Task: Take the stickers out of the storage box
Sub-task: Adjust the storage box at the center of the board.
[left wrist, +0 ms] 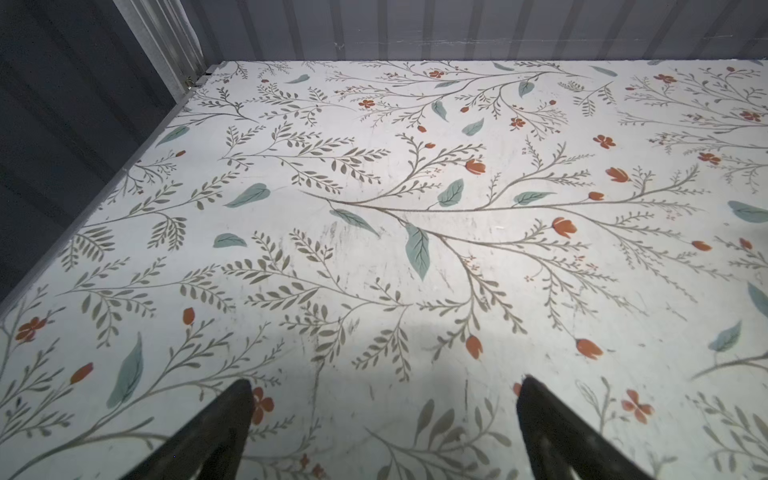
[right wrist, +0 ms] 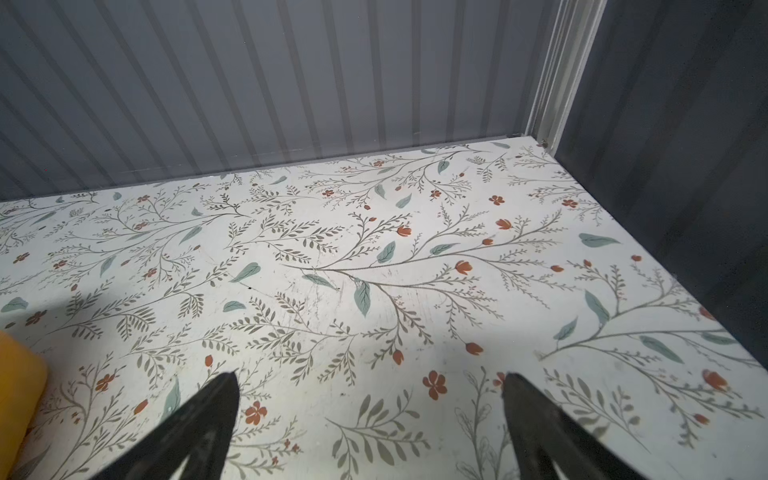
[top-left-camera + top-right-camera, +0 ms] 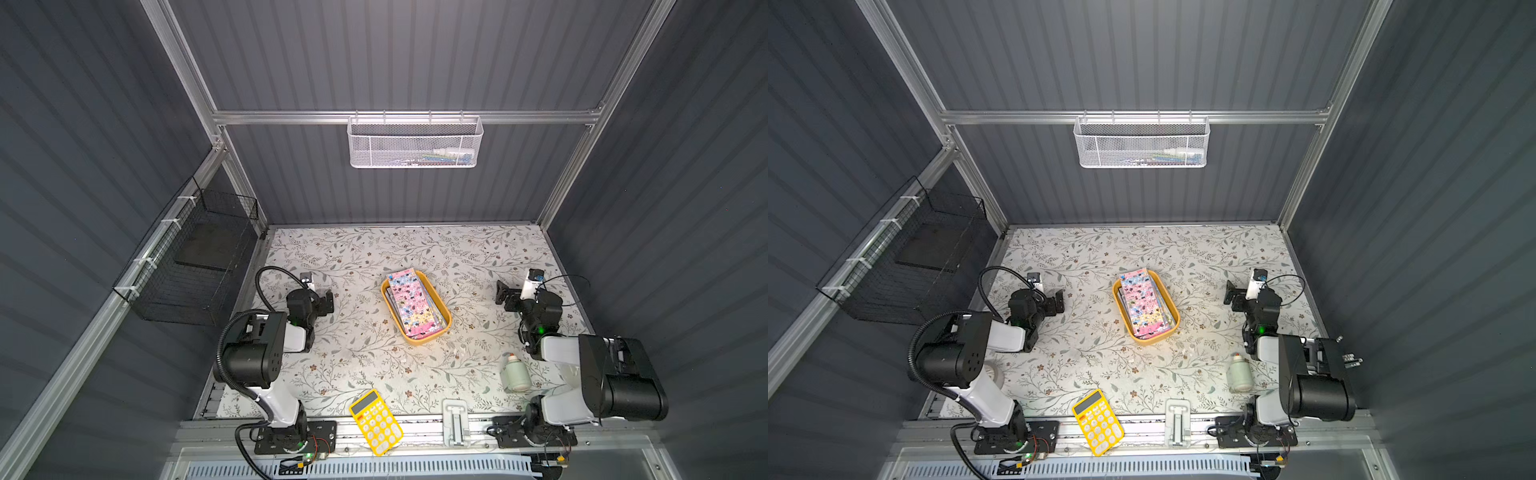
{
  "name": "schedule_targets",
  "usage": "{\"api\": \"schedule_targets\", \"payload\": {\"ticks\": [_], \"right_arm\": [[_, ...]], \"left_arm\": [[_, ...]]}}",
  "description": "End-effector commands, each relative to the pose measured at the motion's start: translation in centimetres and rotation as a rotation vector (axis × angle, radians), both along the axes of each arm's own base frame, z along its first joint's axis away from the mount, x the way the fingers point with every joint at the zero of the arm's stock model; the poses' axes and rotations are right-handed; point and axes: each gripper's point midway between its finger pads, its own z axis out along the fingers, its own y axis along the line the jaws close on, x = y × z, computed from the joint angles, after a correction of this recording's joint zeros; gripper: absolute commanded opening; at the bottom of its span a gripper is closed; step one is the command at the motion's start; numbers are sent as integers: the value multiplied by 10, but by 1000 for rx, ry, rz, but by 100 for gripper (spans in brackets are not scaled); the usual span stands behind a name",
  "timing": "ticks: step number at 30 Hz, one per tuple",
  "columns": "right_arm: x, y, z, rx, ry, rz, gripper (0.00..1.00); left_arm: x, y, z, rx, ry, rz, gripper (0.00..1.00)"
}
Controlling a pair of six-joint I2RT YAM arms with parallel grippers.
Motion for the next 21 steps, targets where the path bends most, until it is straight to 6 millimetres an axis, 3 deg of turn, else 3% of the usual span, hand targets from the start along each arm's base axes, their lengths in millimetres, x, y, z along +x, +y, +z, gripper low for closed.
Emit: {"api": "schedule_targets", "payload": {"ticks": [1,21], "right_arm": [[1,1,3,-8,-13,1,99],[2,0,3,-2,-10,0,99]], "left_arm": [[7,0,7,9,-27,-7,100],[7,0,7,10,-26,-6,100]]}}
